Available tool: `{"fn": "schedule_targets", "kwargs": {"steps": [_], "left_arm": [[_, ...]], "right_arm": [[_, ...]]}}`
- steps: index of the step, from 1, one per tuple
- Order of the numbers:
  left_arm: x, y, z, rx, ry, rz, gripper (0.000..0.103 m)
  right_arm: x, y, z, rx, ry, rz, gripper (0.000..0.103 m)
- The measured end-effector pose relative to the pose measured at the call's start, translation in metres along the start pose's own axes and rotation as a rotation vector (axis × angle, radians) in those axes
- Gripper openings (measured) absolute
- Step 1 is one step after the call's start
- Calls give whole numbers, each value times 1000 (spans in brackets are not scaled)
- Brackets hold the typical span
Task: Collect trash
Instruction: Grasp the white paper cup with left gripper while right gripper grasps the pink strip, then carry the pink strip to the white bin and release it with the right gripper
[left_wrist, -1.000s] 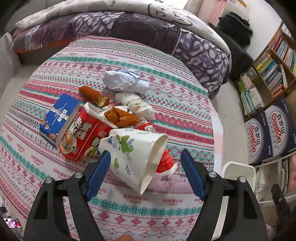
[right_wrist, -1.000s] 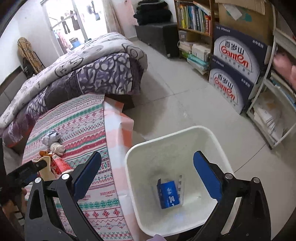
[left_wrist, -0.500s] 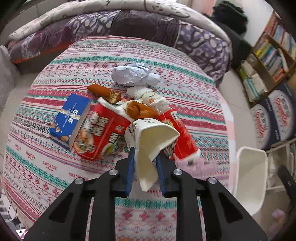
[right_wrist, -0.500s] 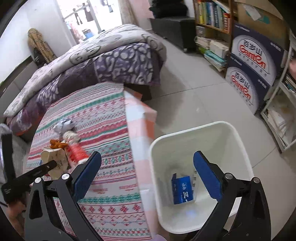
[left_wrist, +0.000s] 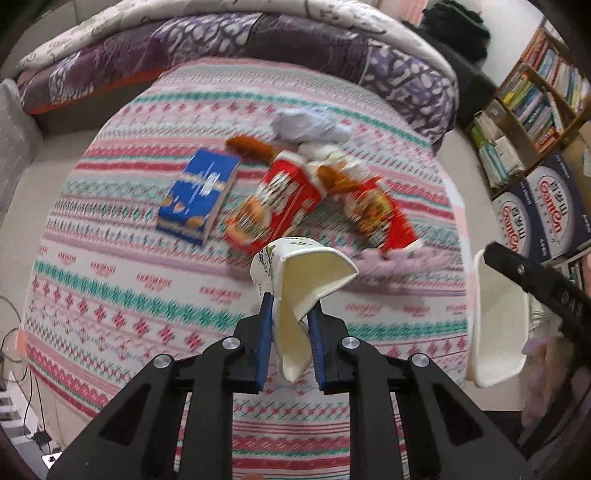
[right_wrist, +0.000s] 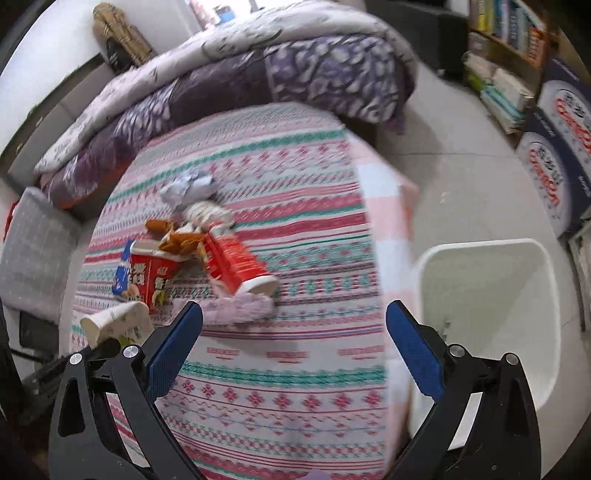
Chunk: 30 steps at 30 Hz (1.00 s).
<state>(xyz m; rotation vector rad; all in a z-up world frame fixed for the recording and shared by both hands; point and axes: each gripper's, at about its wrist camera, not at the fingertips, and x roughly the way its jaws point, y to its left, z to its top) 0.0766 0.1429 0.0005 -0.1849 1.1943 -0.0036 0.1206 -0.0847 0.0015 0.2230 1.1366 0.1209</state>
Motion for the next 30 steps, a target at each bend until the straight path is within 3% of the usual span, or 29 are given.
{"fn": "schedule_targets", "kwargs": {"steps": [3, 7, 11, 14, 15, 16, 26, 30], "left_arm": [[7, 8, -6, -10, 22, 8, 19], [13, 12, -7, -7, 35, 20, 19], [16, 10, -4, -6, 36, 16, 19], [15, 7, -3, 1, 30, 16, 19], [15, 6, -3, 4, 28, 17, 19], [15, 5, -3, 5, 27, 18, 19], [5, 7, -3, -2, -9, 27, 19], [1, 5, -1, -6, -31, 31, 19]], "right_arm": [[20, -4, -5, 67, 26, 49, 94], [49, -14, -12, 207, 97, 150, 77], [53, -4, -10, 208, 79, 204, 66], [48, 4, -6, 175, 60, 231, 44], [47, 7, -6, 155, 62, 233, 29], [47, 8, -5, 150, 65, 234, 21], [25, 0, -4, 136, -9, 247, 16], [3, 5, -1, 83, -82, 240, 15]]}}
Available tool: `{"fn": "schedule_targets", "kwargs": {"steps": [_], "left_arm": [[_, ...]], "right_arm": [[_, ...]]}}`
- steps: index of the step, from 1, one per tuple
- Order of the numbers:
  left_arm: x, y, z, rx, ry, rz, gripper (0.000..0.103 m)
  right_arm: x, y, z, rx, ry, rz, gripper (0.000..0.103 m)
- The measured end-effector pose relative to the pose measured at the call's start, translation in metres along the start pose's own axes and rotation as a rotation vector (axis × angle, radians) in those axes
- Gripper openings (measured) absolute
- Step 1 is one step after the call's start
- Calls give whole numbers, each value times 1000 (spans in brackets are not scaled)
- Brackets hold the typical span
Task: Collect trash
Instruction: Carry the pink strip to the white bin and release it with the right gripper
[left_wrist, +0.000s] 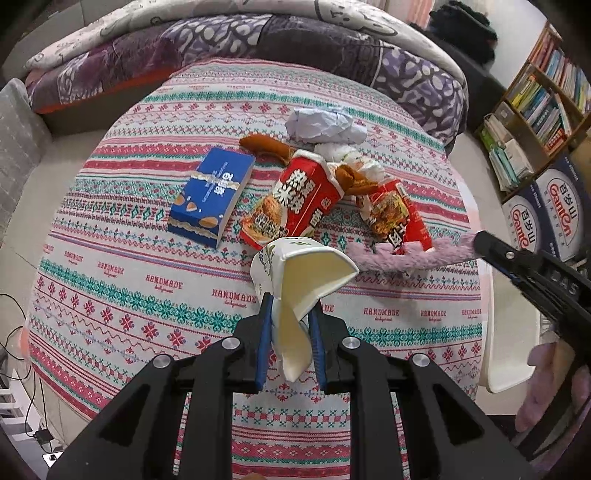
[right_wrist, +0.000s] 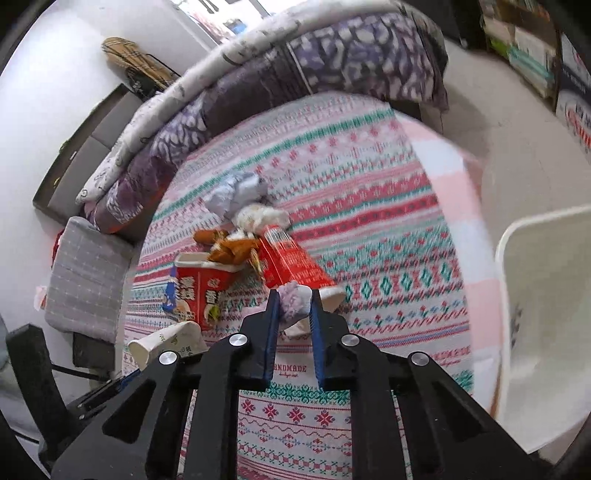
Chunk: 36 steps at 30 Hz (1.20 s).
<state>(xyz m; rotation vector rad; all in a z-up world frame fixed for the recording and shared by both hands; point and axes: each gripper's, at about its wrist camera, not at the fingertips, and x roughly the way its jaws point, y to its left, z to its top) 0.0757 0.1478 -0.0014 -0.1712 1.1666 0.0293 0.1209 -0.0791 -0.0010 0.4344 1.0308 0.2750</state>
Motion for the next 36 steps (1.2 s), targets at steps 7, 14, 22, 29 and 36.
{"fn": "schedule_targets", "kwargs": {"steps": [7, 14, 22, 29, 36], "left_arm": [[-6, -8, 4, 10, -37, 1, 19], [-10, -16, 5, 22, -59, 3, 19], [-8, -32, 4, 42, -54, -9, 19], [-3, -26, 3, 47, -36, 12, 19], [1, -17, 6, 24, -23, 6, 19]], "right_arm": [[-23, 11, 4, -70, -56, 10, 13], [-49, 6, 6, -94, -122, -8, 13], [-22, -12, 1, -145, 28, -79, 30], [39, 13, -26, -489, 166, -167, 58], [80, 28, -39, -609, 228, -229, 64]]}}
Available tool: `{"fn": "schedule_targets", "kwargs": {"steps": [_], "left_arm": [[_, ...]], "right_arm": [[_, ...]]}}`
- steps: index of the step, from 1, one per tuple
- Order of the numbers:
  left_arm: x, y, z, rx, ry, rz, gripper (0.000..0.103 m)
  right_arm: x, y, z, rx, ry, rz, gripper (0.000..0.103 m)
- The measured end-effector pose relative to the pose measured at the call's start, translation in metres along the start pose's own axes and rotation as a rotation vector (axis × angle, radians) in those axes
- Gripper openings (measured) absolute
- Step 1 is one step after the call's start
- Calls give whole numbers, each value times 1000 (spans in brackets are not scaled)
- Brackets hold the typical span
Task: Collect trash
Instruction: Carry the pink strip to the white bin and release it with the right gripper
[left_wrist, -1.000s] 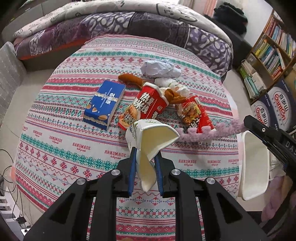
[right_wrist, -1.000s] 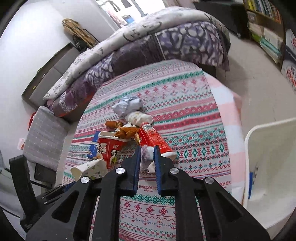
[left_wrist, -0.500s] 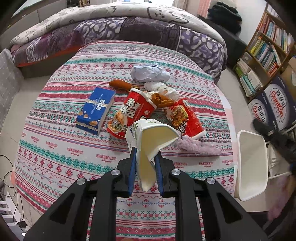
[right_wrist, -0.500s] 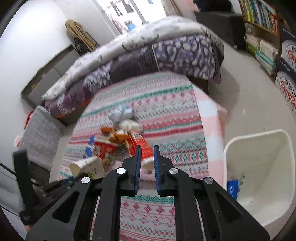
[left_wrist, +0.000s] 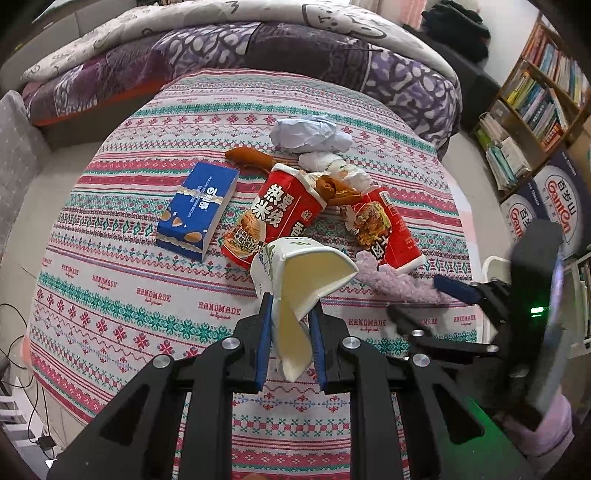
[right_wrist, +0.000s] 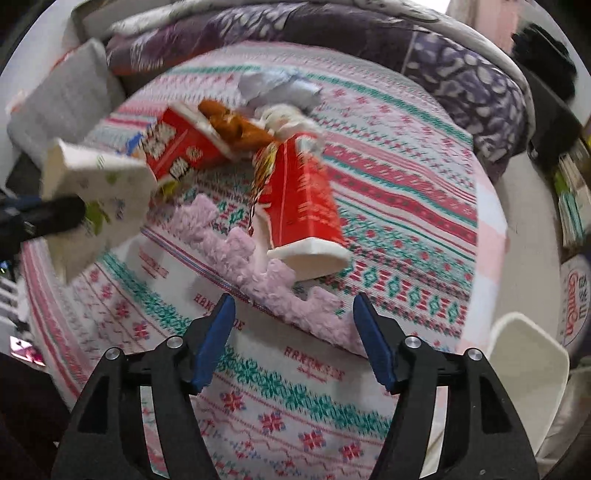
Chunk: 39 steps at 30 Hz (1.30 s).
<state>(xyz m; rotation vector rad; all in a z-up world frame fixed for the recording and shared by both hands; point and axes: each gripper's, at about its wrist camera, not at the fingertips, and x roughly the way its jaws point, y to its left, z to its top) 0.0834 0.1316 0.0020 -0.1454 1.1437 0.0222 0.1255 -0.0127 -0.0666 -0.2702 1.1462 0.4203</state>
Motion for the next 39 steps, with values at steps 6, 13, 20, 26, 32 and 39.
{"fn": "schedule_targets", "kwargs": {"steps": [6, 13, 20, 26, 32, 39], "left_arm": [[-2, 5, 1, -10, -11, 10, 19], [-9, 6, 3, -16, -44, 13, 19], [-12, -4, 4, -1, -62, 14, 19], [-10, -16, 4, 20, -66, 14, 19], [-7, -29, 4, 41, -72, 6, 19], [-14, -59, 5, 92, -113, -43, 19]], "right_arm": [[-1, -2, 0, 24, 9, 6, 36], [-41, -6, -5, 96, -97, 56, 34], [-72, -17, -11, 160, -179, 62, 34], [-81, -43, -15, 247, -194, 40, 35], [-87, -78, -30, 359, -172, -19, 36], [-88, -130, -58, 538, -109, -85, 37]]}}
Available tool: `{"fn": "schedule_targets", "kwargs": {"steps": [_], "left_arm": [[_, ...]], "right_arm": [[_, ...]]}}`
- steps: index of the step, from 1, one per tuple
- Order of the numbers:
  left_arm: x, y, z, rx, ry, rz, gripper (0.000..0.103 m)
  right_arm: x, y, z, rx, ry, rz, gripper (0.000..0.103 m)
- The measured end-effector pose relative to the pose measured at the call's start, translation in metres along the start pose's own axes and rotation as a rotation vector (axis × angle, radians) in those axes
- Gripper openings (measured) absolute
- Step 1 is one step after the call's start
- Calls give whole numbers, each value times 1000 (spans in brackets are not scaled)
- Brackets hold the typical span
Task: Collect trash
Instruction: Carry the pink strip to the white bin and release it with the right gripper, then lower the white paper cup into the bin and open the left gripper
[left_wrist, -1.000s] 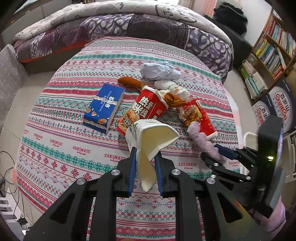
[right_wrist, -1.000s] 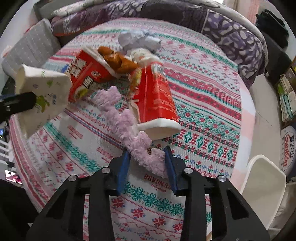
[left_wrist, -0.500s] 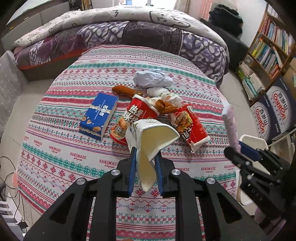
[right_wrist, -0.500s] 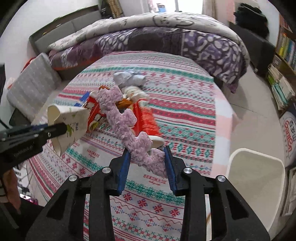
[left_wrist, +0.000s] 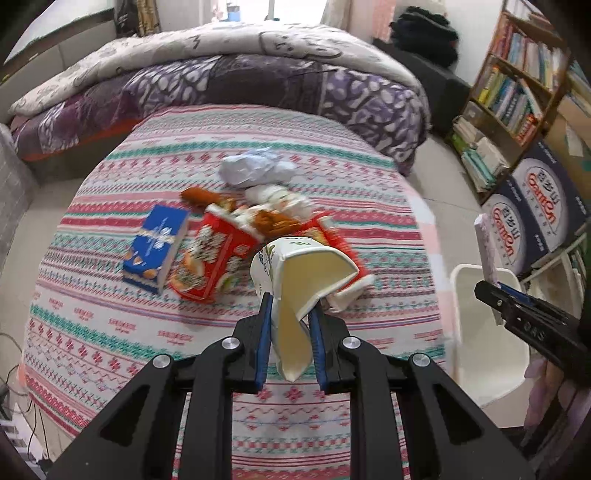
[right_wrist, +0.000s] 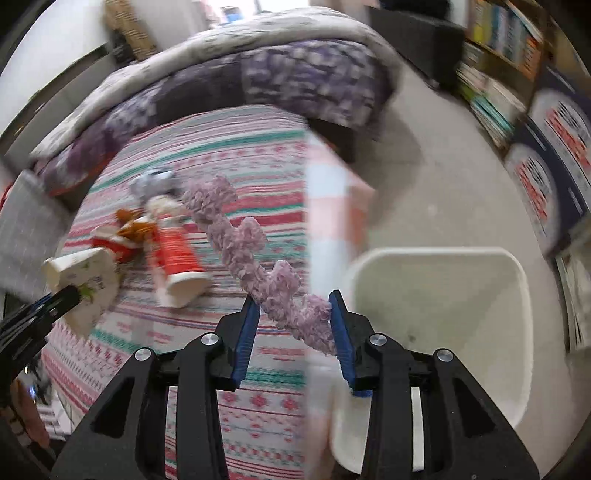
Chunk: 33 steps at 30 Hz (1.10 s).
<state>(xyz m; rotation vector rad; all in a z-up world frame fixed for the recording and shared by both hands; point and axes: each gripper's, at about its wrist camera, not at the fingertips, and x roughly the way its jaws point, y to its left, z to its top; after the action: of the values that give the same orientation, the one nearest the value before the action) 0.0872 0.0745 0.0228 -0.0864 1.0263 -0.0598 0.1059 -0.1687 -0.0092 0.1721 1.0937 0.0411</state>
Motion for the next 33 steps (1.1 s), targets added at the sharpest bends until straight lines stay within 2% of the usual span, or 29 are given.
{"fn": "schedule_targets", "kwargs": {"steps": [7, 8, 9, 10, 11, 16, 29, 33], "left_arm": [[-3, -40, -1, 76, -38, -68, 19], [-2, -48, -2, 88, -40, -80, 19], [-2, -54, -2, 100, -42, -89, 19], [-1, -61, -3, 114, -44, -102, 19], [0, -69, -4, 127, -45, -116, 19], [4, -104, -9, 170, -36, -175, 20], [24, -187, -18, 233, 51, -360, 22], [29, -212, -21, 253, 71, -420, 27]], "right_arm": [[-1, -54, -7, 133, 30, -103, 40], [-2, -60, -8, 147, 27, -111, 43], [-5, -68, -9, 172, 20, -130, 54], [-7, -74, -10, 193, 10, -149, 70], [-11, -81, -11, 221, -10, -175, 75], [-26, -102, -10, 284, -72, -217, 85], [-64, -148, -9, 459, -216, -229, 91], [-71, -160, -12, 508, -243, -222, 91]]}}
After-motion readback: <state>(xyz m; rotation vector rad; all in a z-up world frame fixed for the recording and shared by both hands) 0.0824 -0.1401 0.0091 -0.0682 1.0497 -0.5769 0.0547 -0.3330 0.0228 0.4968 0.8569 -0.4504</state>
